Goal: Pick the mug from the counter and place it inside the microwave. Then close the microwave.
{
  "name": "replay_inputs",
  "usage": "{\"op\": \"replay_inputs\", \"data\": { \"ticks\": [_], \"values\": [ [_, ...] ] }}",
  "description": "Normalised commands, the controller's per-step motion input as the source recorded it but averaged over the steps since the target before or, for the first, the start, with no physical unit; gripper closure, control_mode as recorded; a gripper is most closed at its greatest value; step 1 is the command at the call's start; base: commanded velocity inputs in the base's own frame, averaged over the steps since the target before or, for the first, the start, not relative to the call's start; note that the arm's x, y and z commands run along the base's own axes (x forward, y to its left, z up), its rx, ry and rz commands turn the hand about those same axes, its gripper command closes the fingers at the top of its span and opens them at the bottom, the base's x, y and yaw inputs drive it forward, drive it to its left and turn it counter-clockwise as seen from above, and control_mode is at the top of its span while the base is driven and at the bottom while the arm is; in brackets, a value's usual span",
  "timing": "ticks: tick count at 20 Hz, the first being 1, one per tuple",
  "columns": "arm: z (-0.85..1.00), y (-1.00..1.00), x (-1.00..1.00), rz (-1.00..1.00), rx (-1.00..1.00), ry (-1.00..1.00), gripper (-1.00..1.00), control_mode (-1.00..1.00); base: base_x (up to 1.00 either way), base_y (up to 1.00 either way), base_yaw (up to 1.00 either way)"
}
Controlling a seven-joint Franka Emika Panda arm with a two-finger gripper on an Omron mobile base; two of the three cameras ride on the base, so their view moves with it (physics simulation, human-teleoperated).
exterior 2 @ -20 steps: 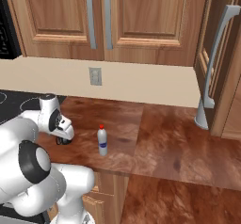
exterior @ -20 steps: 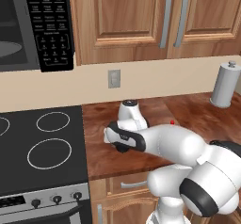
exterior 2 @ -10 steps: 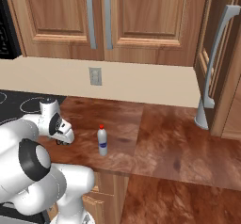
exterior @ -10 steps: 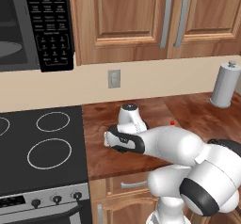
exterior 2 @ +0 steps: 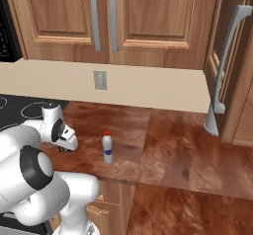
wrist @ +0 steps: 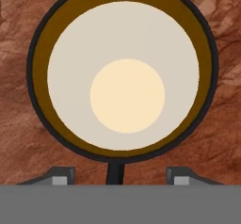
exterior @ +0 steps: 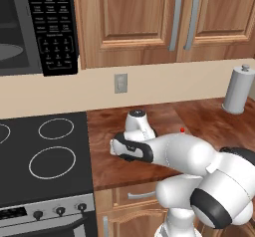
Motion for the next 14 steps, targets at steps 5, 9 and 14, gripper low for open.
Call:
{"op": "replay_inputs", "data": {
  "ticks": [5, 9, 14],
  "values": [
    [0.0, 0.0, 0.0, 0.0, 0.0, 0.0, 1.0, -1.0, 0.0, 0.0, 0.0],
    [0.0, 0.0, 0.0, 0.0, 0.0, 0.0, 1.0, -1.0, 0.0, 0.0, 0.0],
    [0.0, 0.0, 0.0, 0.0, 0.0, 0.0, 1.0, -1.0, 0.0, 0.0, 0.0]
  ]
}}
